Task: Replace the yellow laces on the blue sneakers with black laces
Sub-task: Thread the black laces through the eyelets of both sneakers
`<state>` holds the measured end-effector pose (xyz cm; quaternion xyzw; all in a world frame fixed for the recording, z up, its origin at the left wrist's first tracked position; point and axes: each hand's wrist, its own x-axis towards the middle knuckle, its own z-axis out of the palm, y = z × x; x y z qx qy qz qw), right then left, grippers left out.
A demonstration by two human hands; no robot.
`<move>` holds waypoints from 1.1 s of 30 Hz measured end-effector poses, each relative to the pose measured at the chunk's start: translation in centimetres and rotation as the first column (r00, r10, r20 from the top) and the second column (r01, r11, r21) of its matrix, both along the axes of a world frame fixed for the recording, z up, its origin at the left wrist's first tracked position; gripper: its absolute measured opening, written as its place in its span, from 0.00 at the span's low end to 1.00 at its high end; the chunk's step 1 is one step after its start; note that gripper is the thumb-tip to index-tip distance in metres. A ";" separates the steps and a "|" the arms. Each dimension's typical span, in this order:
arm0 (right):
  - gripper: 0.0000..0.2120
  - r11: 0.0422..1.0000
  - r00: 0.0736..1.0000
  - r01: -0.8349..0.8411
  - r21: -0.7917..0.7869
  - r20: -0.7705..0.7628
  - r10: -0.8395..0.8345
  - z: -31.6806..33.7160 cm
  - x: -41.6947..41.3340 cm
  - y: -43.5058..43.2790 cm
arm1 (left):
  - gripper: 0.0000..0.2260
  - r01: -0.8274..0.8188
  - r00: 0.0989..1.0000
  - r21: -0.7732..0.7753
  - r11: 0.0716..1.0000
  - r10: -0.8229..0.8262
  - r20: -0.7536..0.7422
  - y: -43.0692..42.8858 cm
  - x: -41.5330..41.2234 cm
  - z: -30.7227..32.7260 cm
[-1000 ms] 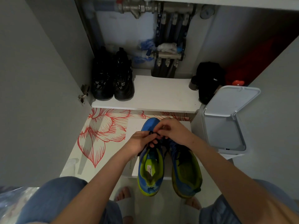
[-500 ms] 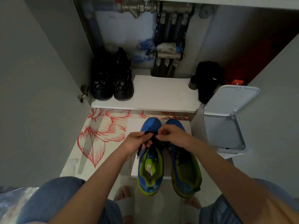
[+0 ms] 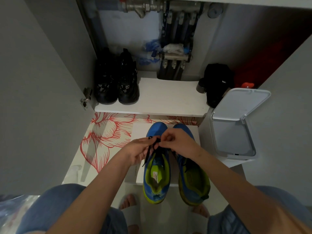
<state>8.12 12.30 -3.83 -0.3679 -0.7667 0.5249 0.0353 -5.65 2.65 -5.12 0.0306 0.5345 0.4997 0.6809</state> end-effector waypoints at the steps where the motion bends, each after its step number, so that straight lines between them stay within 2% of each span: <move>1: 0.04 0.999 0.998 -0.044 -0.004 0.033 0.044 -0.2 0.2 -0.1 | 0.06 0.006 1.000 -0.012 1.000 -0.006 -0.001 0.0 0.1 0.1; 4: 0.03 0.993 0.991 -0.087 -0.082 0.097 0.095 -0.8 0.9 0.0 | 0.07 0.026 0.993 -0.025 0.999 -0.029 -0.111 0.1 0.3 0.1; 6: 0.06 0.992 0.988 -0.062 -0.111 0.135 0.077 -1.2 0.9 0.1 | 0.08 0.100 0.925 -0.008 0.995 -0.096 -0.367 0.0 0.2 -0.1; 8: 0.12 0.992 0.990 -0.011 -0.128 0.140 0.029 -1.7 0.6 -0.2 | 0.08 0.229 0.721 0.017 0.973 -0.158 -0.675 0.0 0.0 -0.5; 10: 0.15 0.988 0.995 0.028 -0.152 0.100 -0.013 -1.9 0.2 -0.7 | 0.09 0.330 0.467 -0.006 0.944 -0.169 -0.868 -0.1 -0.1 -0.8; 12: 0.16 0.984 0.998 0.061 -0.169 0.043 -0.055 -1.9 -0.2 -0.9 | 0.08 0.414 0.160 -0.083 0.906 -0.162 -0.974 -0.3 0.0 -1.0; 13: 0.16 0.980 0.996 0.084 -0.182 0.019 -0.082 -2.0 -0.3 -0.9 | 0.08 0.450 0.045 -0.086 0.889 -0.119 -0.992 -0.4 0.2 -1.2; 15: 0.17 0.966 0.992 0.122 -0.227 -0.008 -0.128 -2.1 -0.3 -0.9 | 0.08 0.515 -0.049 -0.023 0.857 0.003 -0.999 -0.6 0.7 -1.6; 17: 0.15 0.959 0.991 0.120 -0.258 -0.022 -0.130 -2.3 -0.1 -0.8 | 0.07 0.545 -0.045 0.022 0.838 0.056 -0.997 -0.6 1.1 -1.8; 22: 0.11 0.948 0.987 0.134 -0.289 -0.042 -0.152 -2.7 0.2 -0.4 | 0.08 0.471 0.017 0.099 0.877 0.103 -0.994 -0.8 1.0 -2.0; 27: 0.12 0.959 0.988 0.142 -0.247 -0.019 -0.151 -2.5 0.1 -0.3 | 0.08 0.465 -0.019 0.096 0.880 0.118 -0.993 -1.1 1.2 -2.2; 29: 0.10 0.983 0.992 0.122 -0.139 0.003 -0.123 -2.5 0.1 -0.1 | 0.06 0.373 0.096 0.126 0.919 0.097 -0.991 -1.2 1.1 -2.0; 31: 0.08 0.998 0.997 0.068 -0.008 0.033 -0.068 -2.3 0.2 0.1 | 0.05 0.236 0.297 0.129 0.963 0.055 -0.953 -1.2 0.8 -1.7; 33: 0.08 0.998 0.996 0.019 0.054 0.088 -0.024 -1.9 0.4 0.2 | 0.04 0.116 0.440 0.130 0.985 0.066 -0.895 -1.2 0.2 -1.3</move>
